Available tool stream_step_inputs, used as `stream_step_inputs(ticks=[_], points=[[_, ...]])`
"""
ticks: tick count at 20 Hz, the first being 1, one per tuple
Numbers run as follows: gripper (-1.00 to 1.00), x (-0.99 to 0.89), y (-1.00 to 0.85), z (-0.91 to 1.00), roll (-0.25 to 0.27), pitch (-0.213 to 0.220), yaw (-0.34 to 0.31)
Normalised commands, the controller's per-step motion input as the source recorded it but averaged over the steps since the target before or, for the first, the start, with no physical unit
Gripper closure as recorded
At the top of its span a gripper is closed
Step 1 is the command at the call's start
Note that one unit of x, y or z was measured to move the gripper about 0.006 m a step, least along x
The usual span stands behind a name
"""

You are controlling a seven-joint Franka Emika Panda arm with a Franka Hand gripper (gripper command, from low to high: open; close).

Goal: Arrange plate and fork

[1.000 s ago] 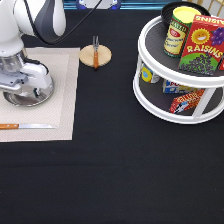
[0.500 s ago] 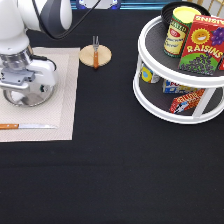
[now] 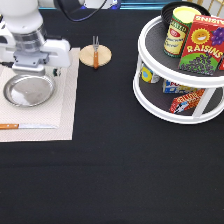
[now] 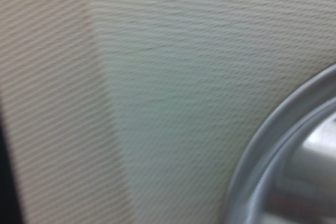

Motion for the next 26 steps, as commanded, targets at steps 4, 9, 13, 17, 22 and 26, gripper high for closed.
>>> stream_step_inputs(ticks=[4, 9, 13, 17, 22, 26], points=[[-1.0, -0.73, 0.68, 0.07, -0.111, -0.123, 0.02], [-1.0, -0.68, 0.71, 0.09, -0.111, -0.108, 0.025], [-1.0, -0.65, 0.71, 0.04, -0.108, -0.113, 0.028], [-1.0, -0.66, 0.69, 0.0, -0.104, -0.127, 0.028], [-1.0, -0.77, 0.61, 0.0, -0.082, -0.137, 0.027], [-1.0, -0.86, 0.53, -0.06, -0.07, -0.164, 0.008]])
